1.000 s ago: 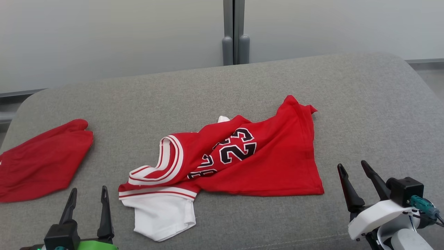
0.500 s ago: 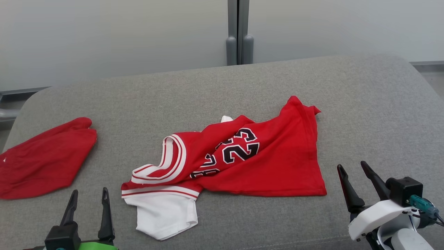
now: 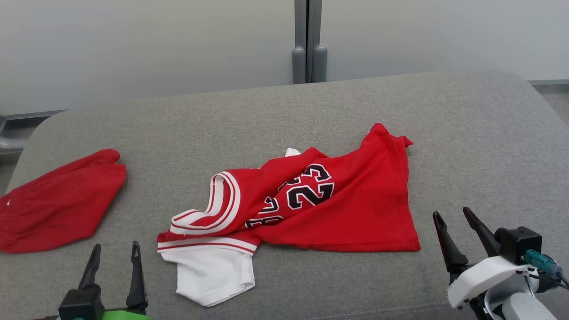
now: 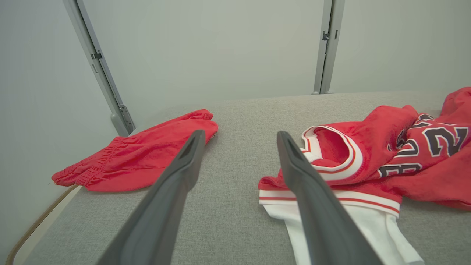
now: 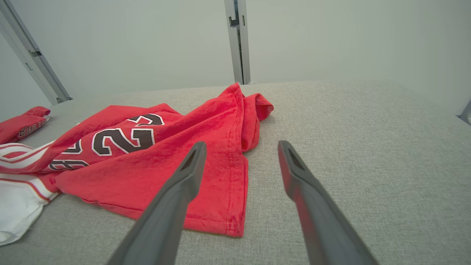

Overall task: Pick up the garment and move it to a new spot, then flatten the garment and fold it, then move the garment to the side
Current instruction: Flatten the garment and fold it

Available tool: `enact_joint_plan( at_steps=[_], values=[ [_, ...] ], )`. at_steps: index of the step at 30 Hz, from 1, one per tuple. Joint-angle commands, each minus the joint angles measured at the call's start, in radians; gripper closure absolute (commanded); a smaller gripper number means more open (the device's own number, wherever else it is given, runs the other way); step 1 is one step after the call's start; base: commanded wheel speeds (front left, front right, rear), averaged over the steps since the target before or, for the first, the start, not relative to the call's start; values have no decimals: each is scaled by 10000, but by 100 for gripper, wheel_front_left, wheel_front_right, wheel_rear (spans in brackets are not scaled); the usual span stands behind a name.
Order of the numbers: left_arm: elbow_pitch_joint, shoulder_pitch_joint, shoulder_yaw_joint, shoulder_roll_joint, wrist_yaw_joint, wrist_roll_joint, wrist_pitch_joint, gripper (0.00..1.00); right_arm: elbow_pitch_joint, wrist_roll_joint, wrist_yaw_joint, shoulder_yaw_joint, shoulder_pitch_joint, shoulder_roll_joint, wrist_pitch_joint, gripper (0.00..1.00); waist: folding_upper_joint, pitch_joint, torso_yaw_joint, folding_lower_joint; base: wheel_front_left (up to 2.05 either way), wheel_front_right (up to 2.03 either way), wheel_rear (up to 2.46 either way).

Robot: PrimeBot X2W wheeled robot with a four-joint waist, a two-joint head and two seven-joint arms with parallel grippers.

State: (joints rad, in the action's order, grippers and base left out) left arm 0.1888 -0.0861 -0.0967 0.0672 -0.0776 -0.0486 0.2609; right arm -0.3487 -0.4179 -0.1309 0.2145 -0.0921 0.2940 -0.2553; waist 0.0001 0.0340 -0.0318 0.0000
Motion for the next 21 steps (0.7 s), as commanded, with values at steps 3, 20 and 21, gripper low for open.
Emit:
enact_joint_plan(
  at_steps=[3,20,21],
  values=[
    [13,-68,4,61,22,19,28,0,-24,-9,4,-7,-86,38,28,0,-1,-6,17,0,0,0,0],
    [349,-26,186,-5,-260,-496,28,0,-478,-181,4,250,-212,-42,464,0,-1,-123,29,0,0,0,0],
    [404,-3,225,-11,-265,-523,28,0,-547,-189,4,294,-240,-62,460,0,-1,-139,36,0,0,0,0]
  ],
)
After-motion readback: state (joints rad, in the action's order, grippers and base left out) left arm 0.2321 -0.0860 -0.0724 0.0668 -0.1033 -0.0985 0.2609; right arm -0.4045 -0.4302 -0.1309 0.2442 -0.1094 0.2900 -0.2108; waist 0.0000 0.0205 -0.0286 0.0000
